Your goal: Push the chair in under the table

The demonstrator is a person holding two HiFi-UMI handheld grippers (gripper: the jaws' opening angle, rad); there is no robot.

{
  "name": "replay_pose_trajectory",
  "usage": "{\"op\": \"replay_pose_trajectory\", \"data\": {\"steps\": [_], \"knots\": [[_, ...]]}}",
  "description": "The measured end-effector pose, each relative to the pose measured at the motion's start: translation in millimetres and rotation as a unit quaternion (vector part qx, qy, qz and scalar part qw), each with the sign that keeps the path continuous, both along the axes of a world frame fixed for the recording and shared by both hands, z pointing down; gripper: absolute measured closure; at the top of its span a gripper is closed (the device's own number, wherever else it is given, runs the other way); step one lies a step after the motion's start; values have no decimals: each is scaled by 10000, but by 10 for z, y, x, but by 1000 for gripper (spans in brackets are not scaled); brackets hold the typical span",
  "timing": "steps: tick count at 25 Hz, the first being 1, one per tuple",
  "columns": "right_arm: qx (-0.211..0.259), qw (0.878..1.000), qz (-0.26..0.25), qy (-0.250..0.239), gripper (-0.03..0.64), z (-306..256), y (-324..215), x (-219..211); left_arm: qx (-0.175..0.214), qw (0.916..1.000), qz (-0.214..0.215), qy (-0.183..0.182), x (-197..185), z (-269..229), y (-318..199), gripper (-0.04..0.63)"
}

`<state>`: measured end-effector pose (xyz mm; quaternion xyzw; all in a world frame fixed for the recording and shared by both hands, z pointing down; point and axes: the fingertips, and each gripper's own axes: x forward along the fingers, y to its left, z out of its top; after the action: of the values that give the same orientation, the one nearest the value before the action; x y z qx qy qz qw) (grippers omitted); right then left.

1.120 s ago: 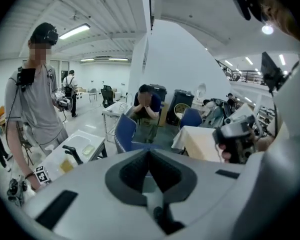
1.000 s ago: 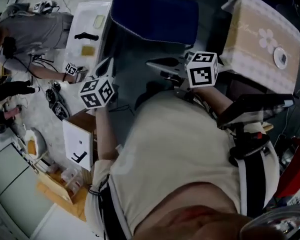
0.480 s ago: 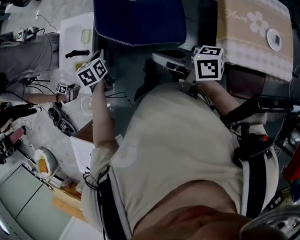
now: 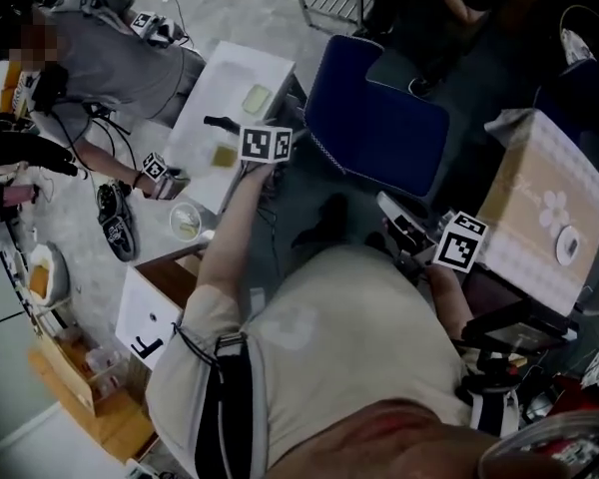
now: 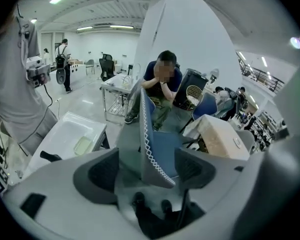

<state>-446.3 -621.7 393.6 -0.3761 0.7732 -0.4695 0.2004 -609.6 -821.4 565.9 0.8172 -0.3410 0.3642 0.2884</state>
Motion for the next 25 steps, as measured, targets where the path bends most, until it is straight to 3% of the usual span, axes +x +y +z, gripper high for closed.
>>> {"op": "replay_pose_trajectory", "data": {"steps": [5, 20, 25], "knots": [[-27, 9998, 90, 146, 604, -78, -192, -51, -259, 9995, 155, 102, 154, 106, -220, 265], [-243, 9967, 505, 586, 604, -280, -756, -217, -919, 9935, 658, -102, 300, 431, -550, 267], [-366, 9956, 720, 470, 604, -184, -728, -54, -1169, 9899, 793, -145, 367, 549, -675, 273]]}}
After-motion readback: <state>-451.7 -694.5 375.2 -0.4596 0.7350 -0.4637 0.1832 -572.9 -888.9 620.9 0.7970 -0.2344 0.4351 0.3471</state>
